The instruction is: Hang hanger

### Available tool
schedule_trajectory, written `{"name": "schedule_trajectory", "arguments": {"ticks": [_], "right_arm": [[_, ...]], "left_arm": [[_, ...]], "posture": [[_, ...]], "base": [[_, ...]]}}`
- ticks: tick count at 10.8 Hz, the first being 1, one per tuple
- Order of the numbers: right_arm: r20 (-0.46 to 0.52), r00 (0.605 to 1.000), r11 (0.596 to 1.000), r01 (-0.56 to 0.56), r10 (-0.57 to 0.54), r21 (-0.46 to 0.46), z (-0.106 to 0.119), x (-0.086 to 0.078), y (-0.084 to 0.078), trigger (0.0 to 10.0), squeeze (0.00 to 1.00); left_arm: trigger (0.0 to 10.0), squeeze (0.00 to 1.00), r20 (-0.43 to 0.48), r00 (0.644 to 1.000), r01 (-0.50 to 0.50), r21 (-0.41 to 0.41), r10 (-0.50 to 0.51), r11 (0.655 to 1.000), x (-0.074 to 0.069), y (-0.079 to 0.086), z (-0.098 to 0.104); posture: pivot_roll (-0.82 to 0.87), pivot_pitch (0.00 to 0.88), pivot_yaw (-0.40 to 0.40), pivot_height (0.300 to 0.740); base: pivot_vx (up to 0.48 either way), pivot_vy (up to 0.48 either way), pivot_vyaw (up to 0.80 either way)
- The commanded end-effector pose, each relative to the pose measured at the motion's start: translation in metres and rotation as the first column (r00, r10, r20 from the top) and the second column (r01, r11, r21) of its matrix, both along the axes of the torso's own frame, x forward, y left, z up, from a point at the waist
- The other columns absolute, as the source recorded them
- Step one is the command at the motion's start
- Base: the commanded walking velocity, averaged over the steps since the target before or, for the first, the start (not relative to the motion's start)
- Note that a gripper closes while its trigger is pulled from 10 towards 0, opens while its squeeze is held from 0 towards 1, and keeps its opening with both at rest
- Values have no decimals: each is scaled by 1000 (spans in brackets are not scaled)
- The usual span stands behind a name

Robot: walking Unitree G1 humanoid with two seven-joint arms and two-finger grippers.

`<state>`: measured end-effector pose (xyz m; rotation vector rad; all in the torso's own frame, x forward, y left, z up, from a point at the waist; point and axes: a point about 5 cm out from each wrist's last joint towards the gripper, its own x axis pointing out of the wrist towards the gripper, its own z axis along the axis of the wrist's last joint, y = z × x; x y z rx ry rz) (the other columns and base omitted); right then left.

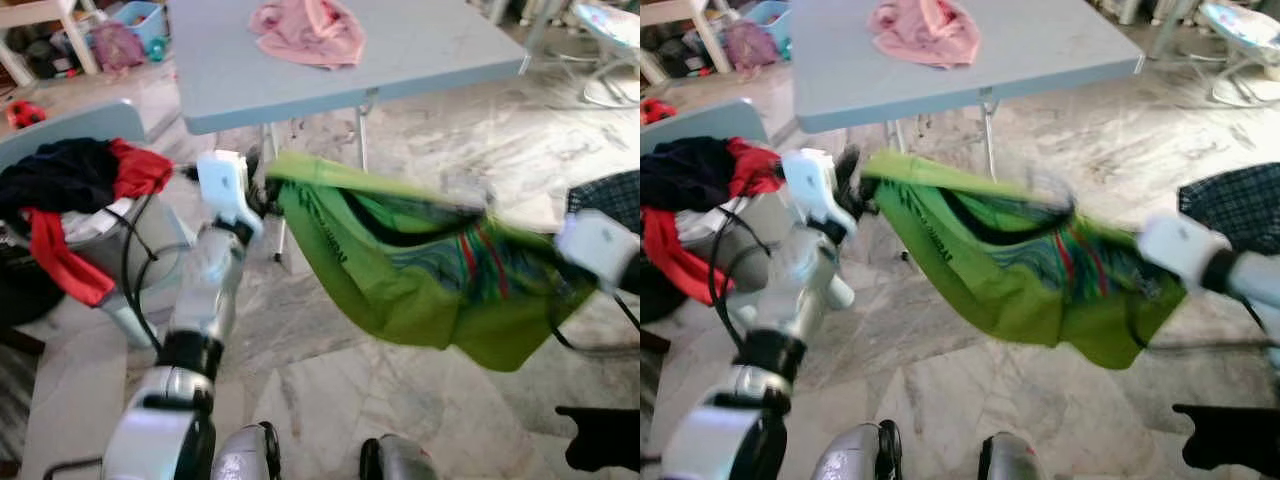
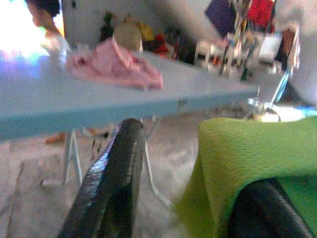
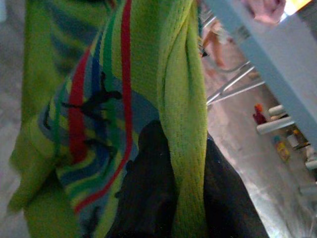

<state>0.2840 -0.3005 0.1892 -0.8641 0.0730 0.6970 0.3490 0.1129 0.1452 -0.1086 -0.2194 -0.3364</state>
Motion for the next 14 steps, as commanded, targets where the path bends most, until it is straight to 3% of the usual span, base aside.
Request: {"name": "schedule_trajectory", "arguments": {"ticks": [1,2,4,6,8,10,12,13,14], "right_arm": [[36,999,1000,23,-23,6,9,0,-6,10000,0],[76,997,997,16,-22,78,25,-2,-12,10000,0],[65,998,994,-20,13,108,34,-8,-15,10000,0],[-196,970,988,-135,146,69,38,-43,-31,10000,0],[-326,931,985,-170,167,17,44,-56,-43,10000,0],[-191,972,990,-128,136,52,61,-47,-42,10000,0],[-104,981,983,-154,164,96,68,-41,-32,10000,0],[-29,979,959,-189,200,210,77,-35,-21,10000,0],[-24,967,931,-236,253,277,81,-37,-13,10000,0]], "left_arm": [[10000,1000,-4,999,-50,25,50,998,-1,10,-4],[10000,1000,-70,989,-129,41,132,991,1,25,-15],[10000,1000,-126,968,-211,64,217,975,4,38,-22],[10000,1000,-131,933,-331,41,334,943,13,64,-13],[10000,1000,-133,917,-376,30,376,926,17,74,-8],[10000,1000,-159,913,-376,26,375,926,16,73,-12],[10000,1000,-189,911,-369,27,367,929,14,67,-20],[10000,1000,-239,906,-352,34,350,935,12,61,-30],[10000,1000,-259,906,-340,30,336,940,11,58,-34]], "posture": [[-128,155,15,740],[-127,155,14,740],[-131,155,14,740],[-136,154,15,740],[-137,156,16,740],[-139,157,16,740],[-138,157,18,740],[-137,157,17,740],[-136,157,18,740]], "base": [[0,0,0],[0,0,0],[0,0,0],[0,0,0],[0,0,0],[0,0,0],[0,0,0],[0,0,0],[0,0,0]]}}
